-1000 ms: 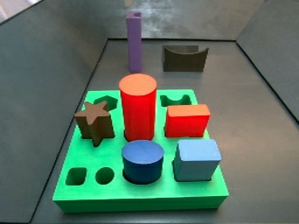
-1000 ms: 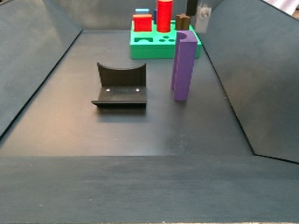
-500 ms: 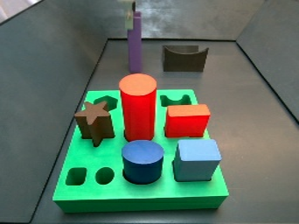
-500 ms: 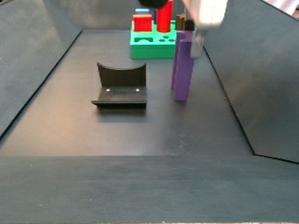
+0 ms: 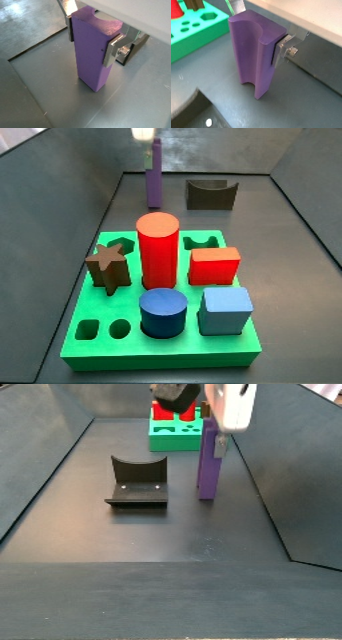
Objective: Pick up the arch object. Move up. Rotate the arch object. Move to above the board. Insert the arch object.
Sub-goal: Move to above the board.
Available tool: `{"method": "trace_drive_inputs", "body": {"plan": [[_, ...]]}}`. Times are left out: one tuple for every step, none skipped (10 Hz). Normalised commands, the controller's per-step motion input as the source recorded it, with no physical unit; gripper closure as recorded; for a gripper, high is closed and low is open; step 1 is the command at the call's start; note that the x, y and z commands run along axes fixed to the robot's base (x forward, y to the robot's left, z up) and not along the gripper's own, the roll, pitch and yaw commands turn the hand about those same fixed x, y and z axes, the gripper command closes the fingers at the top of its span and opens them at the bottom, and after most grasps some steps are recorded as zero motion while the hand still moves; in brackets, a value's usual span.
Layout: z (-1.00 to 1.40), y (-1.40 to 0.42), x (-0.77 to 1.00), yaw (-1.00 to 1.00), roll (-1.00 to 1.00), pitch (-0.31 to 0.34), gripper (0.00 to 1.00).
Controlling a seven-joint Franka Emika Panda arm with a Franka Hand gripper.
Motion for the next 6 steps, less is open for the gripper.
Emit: {"method": "trace_drive_inputs", "body": {"plan": [[1.0, -0.1, -0.18, -0.11, -0.4, 0.007, 1.0], [1.0, -0.08, -0.16, -0.08, -0.35, 0.003, 1.0], [1.0, -0.07, -0.14, -0.06, -0.28, 0.01, 1.0], [1.0, -0.06, -0.13, -0.04, -0.21, 0.012, 1.0], [1.0, -0.05, -0.13, -0.04, -0.18, 0.01, 1.0], [1.0, -0.05, -0.12, -0.03, -0.17, 0.011, 1.0]]}}
